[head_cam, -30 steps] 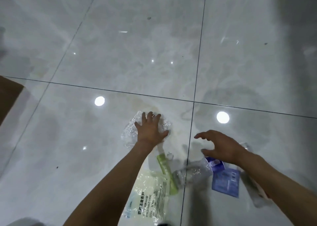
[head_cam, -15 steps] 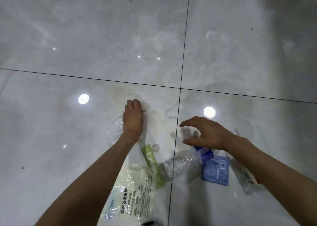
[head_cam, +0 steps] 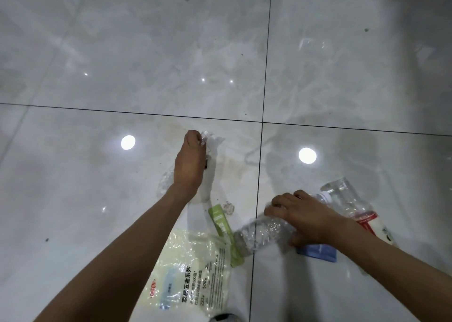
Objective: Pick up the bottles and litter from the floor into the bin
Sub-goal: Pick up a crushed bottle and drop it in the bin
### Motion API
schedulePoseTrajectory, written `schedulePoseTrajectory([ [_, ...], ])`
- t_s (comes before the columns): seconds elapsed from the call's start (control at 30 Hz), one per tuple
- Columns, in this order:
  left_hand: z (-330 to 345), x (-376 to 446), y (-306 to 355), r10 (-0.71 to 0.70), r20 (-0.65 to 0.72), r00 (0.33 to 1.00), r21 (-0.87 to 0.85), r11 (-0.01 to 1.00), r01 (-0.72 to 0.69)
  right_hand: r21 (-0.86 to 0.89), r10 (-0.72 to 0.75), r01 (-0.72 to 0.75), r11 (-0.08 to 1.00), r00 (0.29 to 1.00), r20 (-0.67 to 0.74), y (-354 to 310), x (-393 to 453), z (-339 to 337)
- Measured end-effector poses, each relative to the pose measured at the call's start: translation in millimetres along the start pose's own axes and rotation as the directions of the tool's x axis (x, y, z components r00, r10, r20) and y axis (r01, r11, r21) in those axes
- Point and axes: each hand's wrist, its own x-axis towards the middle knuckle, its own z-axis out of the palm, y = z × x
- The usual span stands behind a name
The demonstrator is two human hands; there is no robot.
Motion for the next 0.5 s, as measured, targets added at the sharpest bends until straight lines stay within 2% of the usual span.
schedulePoseTrajectory([
  [0.13,-0.2,1.4,-0.1,0.060,0.035,0.998,0.123,0.990,-0.064,-0.053,0.042,-0.041,0.998,0.999,0.011,4.2,7.3,1.0],
  [0.23,1.3,1.5,6.1,0.164,0.041,0.986,0.231,0.958,-0.169,-0.036,0.107,-0.107,0.994,0.994,0.008,4.8,12.0,-7.2],
  [0.37,4.0,5.0,15.3,0.172,0.087,0.981,0.269,0.944,-0.189,-0.015,0.237,-0.238,0.971,0.971,-0.040,6.6,21.4,-24.3],
  [0.5,-2.2,3.3,32.3,0.183,0.123,0.975,0.307,0.928,-0.213,0.103,0.387,-0.379,0.920,0.920,-0.069,5.1,23.7,-48.1],
])
